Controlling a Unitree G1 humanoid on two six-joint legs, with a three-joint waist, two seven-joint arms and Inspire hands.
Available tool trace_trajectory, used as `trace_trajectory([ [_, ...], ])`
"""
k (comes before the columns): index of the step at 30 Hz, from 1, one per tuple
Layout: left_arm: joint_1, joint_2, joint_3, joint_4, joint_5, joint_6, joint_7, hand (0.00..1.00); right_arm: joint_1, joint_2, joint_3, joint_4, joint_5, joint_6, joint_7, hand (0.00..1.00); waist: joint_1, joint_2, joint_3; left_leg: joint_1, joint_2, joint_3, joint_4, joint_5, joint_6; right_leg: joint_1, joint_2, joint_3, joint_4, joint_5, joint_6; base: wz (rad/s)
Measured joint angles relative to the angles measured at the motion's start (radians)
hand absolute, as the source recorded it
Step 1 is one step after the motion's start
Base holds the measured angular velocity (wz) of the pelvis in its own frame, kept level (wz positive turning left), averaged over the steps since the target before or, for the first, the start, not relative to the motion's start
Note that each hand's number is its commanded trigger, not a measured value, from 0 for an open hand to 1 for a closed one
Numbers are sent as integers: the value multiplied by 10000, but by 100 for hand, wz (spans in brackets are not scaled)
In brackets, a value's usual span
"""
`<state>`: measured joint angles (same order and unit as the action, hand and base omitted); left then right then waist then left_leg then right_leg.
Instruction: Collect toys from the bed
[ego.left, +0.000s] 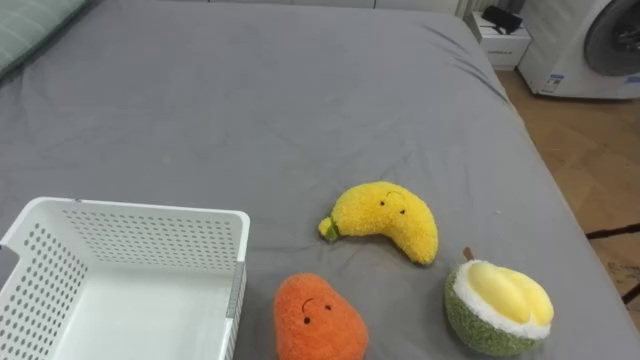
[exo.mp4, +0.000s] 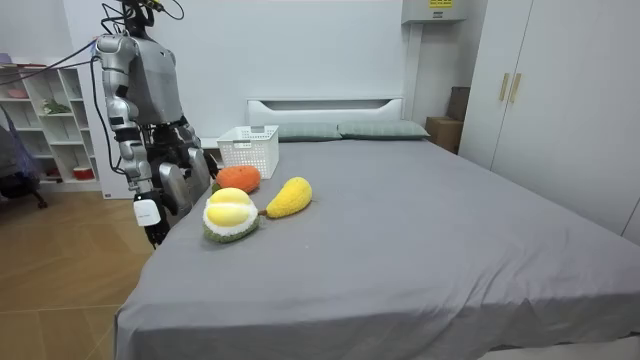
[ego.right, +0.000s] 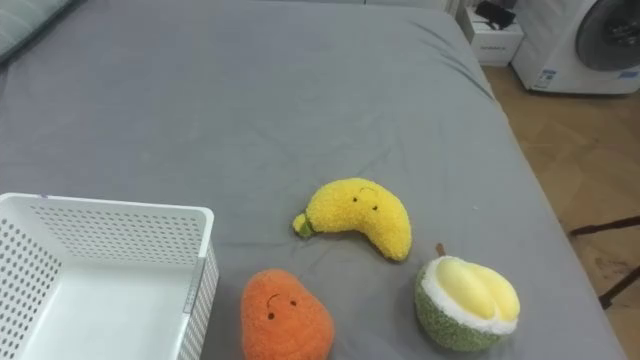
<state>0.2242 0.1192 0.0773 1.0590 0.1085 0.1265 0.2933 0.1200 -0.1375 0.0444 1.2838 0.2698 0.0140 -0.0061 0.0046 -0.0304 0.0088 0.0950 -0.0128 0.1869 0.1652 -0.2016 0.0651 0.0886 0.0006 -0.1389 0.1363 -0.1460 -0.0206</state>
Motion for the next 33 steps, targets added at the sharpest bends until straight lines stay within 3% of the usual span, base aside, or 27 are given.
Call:
trace_trajectory([
  [24,1,-206,391,11,-196,-27,100,0,280,13,-396,0,497,29,-129,0,-28,18,-10,12,0,37,-50,0,-4,-51,5,62,2,-3,-1,0],
  [27,7,-220,497,10,-194,-25,102,0,455,15,-755,117,809,102,-287,0,-30,1,-20,-9,-3,61,-62,0,-4,-84,7,75,-6,-3,0,0],
  [31,143,-241,1063,4,-200,-19,81,0,694,18,-1689,318,1449,217,-529,0,-215,-122,-151,27,-3,83,-127,9,-16,-81,11,76,3,-7,-5,0],
  [33,217,-236,1334,7,-203,-16,82,0,723,20,-2118,365,1475,347,-664,0,-412,-199,-131,54,-1,86,-133,10,-18,-68,16,90,17,-12,-12,0],
])
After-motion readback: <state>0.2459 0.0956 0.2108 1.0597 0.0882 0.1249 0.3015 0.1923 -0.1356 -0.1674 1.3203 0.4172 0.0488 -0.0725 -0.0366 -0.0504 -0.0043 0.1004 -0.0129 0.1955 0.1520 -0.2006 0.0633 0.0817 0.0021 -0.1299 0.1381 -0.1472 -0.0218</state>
